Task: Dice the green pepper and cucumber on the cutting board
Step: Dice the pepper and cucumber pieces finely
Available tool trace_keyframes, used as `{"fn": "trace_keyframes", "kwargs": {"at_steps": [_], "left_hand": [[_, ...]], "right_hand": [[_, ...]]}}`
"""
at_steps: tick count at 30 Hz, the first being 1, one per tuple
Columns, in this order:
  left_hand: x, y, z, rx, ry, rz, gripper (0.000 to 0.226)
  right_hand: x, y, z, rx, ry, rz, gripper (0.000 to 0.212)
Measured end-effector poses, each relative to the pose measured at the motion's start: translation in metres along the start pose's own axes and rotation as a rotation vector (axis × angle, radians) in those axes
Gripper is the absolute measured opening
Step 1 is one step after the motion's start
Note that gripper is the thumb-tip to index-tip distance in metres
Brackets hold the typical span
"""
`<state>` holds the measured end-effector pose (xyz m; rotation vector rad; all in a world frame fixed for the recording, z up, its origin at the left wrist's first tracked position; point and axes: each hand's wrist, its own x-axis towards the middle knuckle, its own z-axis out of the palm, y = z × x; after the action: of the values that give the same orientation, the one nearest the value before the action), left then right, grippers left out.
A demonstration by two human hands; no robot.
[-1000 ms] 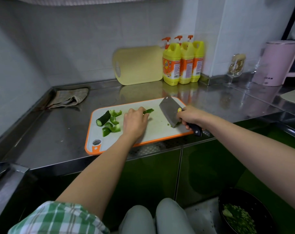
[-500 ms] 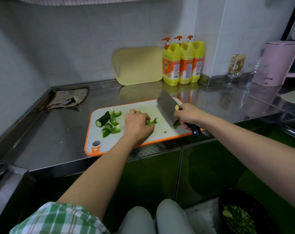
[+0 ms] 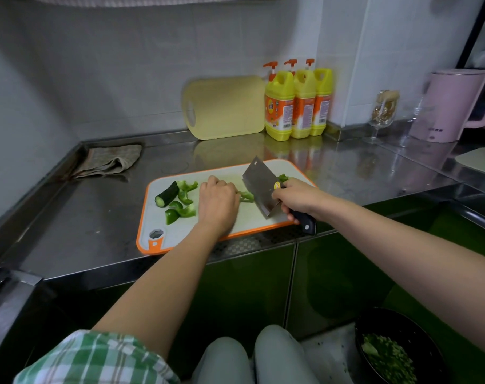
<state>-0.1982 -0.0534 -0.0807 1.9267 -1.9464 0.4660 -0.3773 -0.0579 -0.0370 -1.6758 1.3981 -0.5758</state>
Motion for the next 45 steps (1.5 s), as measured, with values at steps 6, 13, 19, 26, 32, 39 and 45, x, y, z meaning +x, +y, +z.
{"fn": "trace_keyframes", "kwargs": {"at_steps": [6, 13, 19, 26, 32, 39, 45], "left_hand": [[-0.001, -0.003, -0.001, -0.045, 0.069, -0.053, 0.029], [0.000, 0.006, 0.000, -0.120, 0.006, 0.016, 0.027], [-0.003, 0.001, -0.003, -0.119, -0.102, 0.086, 0.053], [-0.003, 0.006, 0.000, -0.102, -0.049, 0.013, 0.039], [-0.001, 0.011, 0.006, -0.209, -0.017, -0.023, 0.028], [-0.003, 0.008, 0.009, -0.273, 0.007, -0.036, 0.022], [-0.001, 0.007, 0.011, -0.316, 0.009, -0.061, 0.019]], "right_hand": [[0.003, 0.008, -0.001, -0.052, 0.033, 0.052, 0.017], [0.008, 0.009, -0.022, -0.030, 0.134, 0.021, 0.022], [0.010, 0.002, -0.012, -0.138, 0.061, -0.007, 0.017], [0.008, -0.002, -0.013, -0.167, 0.037, 0.002, 0.018], [0.001, -0.013, -0.014, -0.257, 0.048, -0.038, 0.018], [0.000, -0.022, -0.011, -0.391, 0.046, -0.056, 0.015], [0.004, -0.025, -0.007, -0.491, 0.005, -0.031, 0.015]]}}
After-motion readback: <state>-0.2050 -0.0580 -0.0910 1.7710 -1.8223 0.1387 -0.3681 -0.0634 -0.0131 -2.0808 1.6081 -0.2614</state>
